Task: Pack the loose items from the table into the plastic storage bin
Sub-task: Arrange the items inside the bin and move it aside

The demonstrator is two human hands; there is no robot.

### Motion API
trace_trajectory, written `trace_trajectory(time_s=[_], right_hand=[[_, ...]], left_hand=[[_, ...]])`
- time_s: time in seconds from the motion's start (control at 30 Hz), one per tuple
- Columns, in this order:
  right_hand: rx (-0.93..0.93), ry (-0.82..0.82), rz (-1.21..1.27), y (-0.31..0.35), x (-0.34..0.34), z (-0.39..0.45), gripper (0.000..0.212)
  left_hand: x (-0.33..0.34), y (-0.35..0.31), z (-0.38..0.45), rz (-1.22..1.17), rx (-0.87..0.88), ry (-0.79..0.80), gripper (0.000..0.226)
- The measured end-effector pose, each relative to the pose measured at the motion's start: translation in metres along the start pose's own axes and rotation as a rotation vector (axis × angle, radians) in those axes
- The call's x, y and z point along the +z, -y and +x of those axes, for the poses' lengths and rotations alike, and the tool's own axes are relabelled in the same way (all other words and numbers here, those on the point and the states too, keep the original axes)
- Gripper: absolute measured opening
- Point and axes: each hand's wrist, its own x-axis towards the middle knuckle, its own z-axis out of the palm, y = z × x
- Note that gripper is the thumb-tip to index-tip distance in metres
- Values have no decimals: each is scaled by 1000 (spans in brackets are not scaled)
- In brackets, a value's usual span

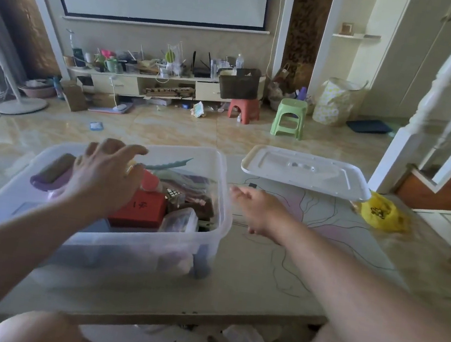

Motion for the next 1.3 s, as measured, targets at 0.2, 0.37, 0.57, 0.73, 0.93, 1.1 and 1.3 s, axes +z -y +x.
trace_trajectory(time_s=[0.2,0.37,0.57,0.73,0.93,1.1,1.3], right_hand=[[99,-100,-183,-108,-66,17,36],[128,-96,-215,-159,-73,57,34],[-13,14,-324,-155,-27,138,52],[-130,44,-445,-124,13,184,54],[25,-18,-522,-123,12,179,40],[32,-83,38,-133,-20,144,25],[-58,63,824,-40,-70,97,39]], left_hand=[[56,-160,-21,-268,438,244,34],[154,-210,-55,-196,392,583,52],[141,-205,-55,-182,550,639,43],[59,-175,-14,-208,655,255,24],[98,-191,50,76,472,441,36],[122,-189,48,91,459,508,42],[57,-133,49,-134,567,198,78]])
